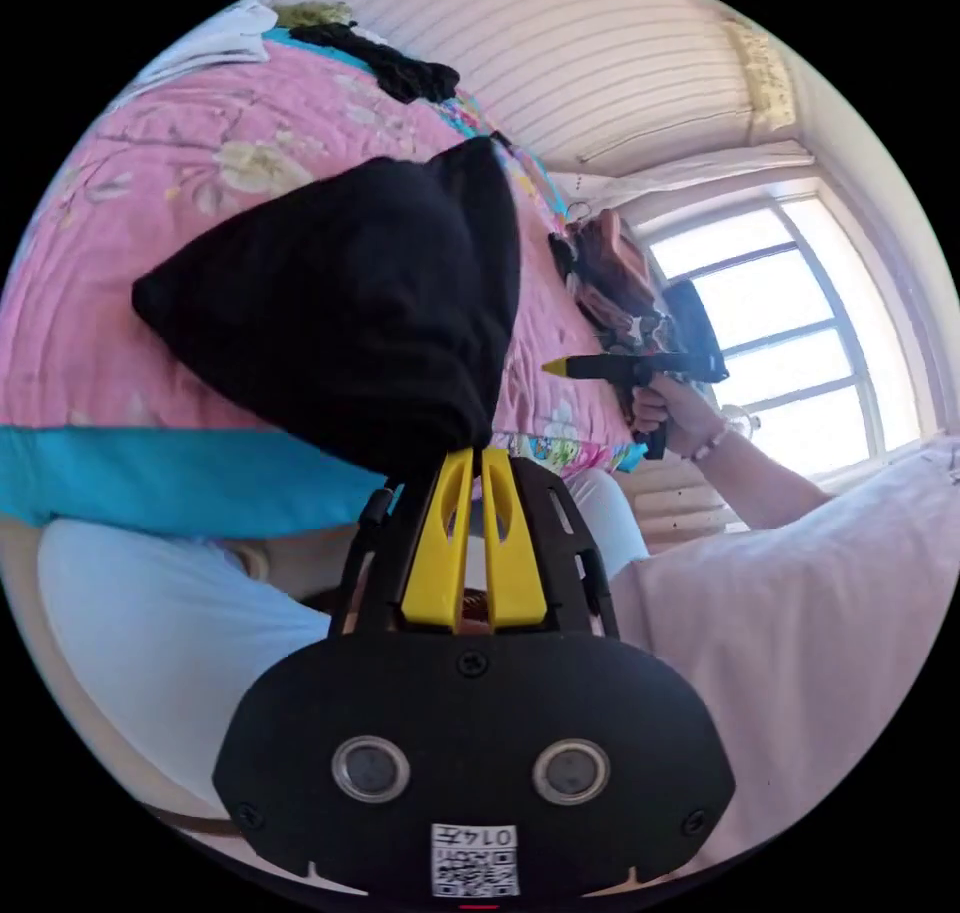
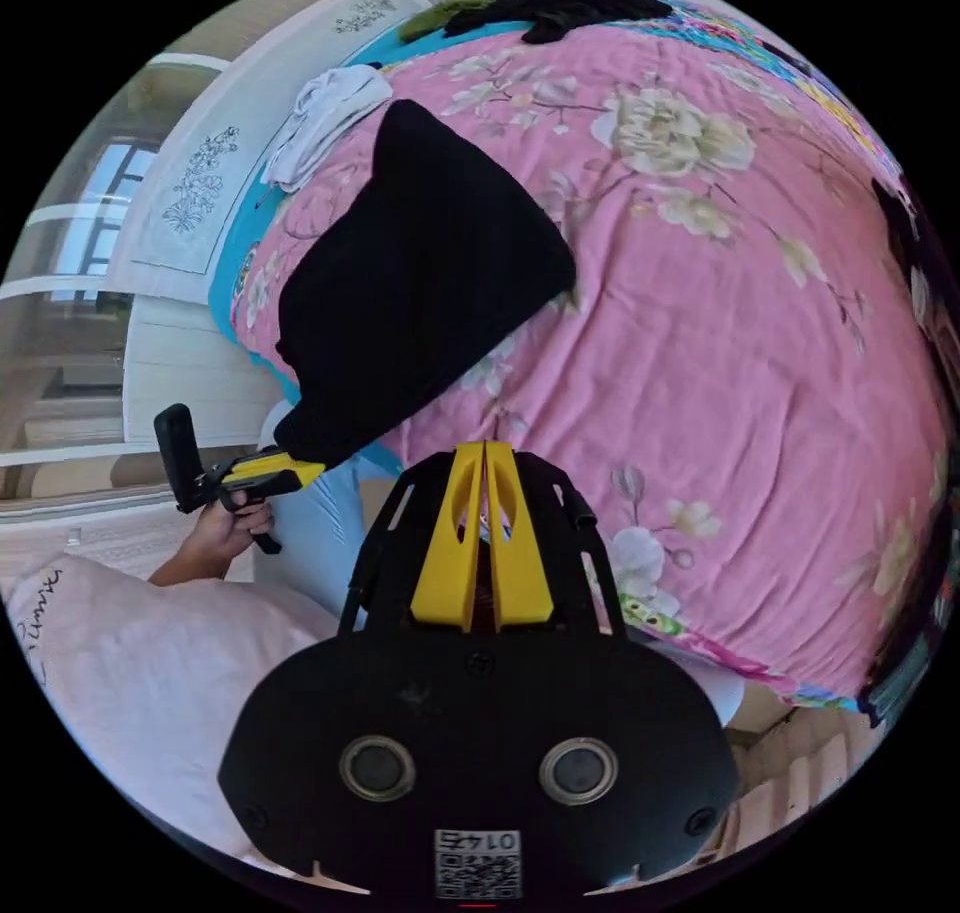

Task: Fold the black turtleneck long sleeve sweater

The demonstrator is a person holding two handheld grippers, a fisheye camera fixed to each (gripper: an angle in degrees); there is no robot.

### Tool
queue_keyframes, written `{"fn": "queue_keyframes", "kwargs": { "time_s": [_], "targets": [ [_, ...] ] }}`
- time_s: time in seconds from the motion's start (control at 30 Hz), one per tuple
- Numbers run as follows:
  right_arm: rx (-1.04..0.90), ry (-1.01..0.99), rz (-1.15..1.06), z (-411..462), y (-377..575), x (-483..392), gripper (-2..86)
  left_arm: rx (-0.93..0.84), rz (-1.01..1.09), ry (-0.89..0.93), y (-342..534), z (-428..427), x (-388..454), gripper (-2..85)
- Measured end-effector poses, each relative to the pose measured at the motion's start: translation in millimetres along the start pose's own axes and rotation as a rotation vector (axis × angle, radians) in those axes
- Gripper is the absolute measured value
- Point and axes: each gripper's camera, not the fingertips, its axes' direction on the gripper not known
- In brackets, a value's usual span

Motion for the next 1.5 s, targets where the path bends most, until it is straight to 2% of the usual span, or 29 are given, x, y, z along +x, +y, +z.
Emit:
{"fn": "queue_keyframes", "kwargs": {
  "time_s": [0.1, 0.27, 0.33, 0.43, 0.5, 0.57, 0.63, 0.73, 0.8, 0.87, 1.0, 1.1, 1.2, 1.27, 1.37, 1.43, 1.5],
  "targets": [
    [0.07, -0.029, 0.008, 10.0, 28.4, -3.9, -0.1, 0.105, 0.022, -0.021, 10.2, -17.4, 5.1, -1.0],
    [0.133, 0.095, -0.325, 29.8, 25.2, -67.8, 1.9, 0.207, 0.034, -0.093, 12.9, -65.0, 5.8, -0.8],
    [0.138, 0.083, -0.405, 40.9, 16.6, -89.8, 3.8, 0.245, 0.014, -0.128, 14.9, -79.5, -1.1, -0.6],
    [0.105, 0.026, -0.501, 65.6, 2.7, -119.2, 7.7, 0.369, -0.052, -0.316, 10.9, -96.6, -16.2, 1.4],
    [0.053, 0.056, -0.543, 85.9, -2.5, -133.1, 9.5, 0.417, -0.109, -0.318, -0.2, -95.2, -30.2, 4.8],
    [0.042, 0.154, -0.582, 112.9, -0.2, -142.1, 11.6, 0.354, -0.15, -0.203, -23.3, -78.4, -48.0, 6.9],
    [0.048, 0.228, -0.57, 135.3, 5.0, -137.5, 13.6, 0.245, -0.127, -0.169, -38.8, -59.7, -50.4, 5.6],
    [0.053, 0.272, -0.575, 158.0, 20.0, -123.2, 12.9, 0.045, -0.029, -0.246, -51.8, -34.1, -36.3, 0.1],
    [0.041, 0.268, -0.57, 158.5, 28.3, -116.3, 9.0, 0.058, 0.013, -0.281, -48.7, -33.4, -26.8, -0.6],
    [0.048, 0.196, -0.516, 148.6, 41.6, -98.0, 3.5, 0.098, 0.04, -0.216, -43.0, -38.8, -15.6, -0.8],
    [0.197, 0.005, -0.344, 114.7, 81.7, -46.7, 1.8, 0.154, 0.213, -0.125, -39.4, -41.3, 30.3, -1.0],
    [0.308, -0.072, -0.192, 89.6, 132.0, 3.4, 1.3, 0.166, 0.402, 0.069, -40.5, -26.9, 86.9, -1.0],
    [0.357, -0.145, -0.021, 82.5, 187.9, 54.3, 0.8, 0.058, 0.565, 0.171, -39.6, 11.8, 144.7, -1.0],
    [0.294, -0.209, 0.116, 97.0, 224.4, 91.9, 0.3, -0.08, 0.683, 0.174, -32.3, 54.7, 170.2, -1.0],
    [0.233, -0.143, 0.247, 115.6, 262.0, 122.1, 0.1, -0.198, 0.576, 0.196, -23.8, 76.3, 160.7, -0.9],
    [0.263, -0.172, 0.28, 115.9, 280.4, 132.8, 0.1, -0.152, 0.561, 0.217, -12.8, 55.1, 151.9, -0.9],
    [0.296, -0.173, 0.296, 112.1, 294.2, 139.3, 0.3, -0.089, 0.548, 0.146, -0.9, 23.0, 139.5, -0.8]
  ]
}}
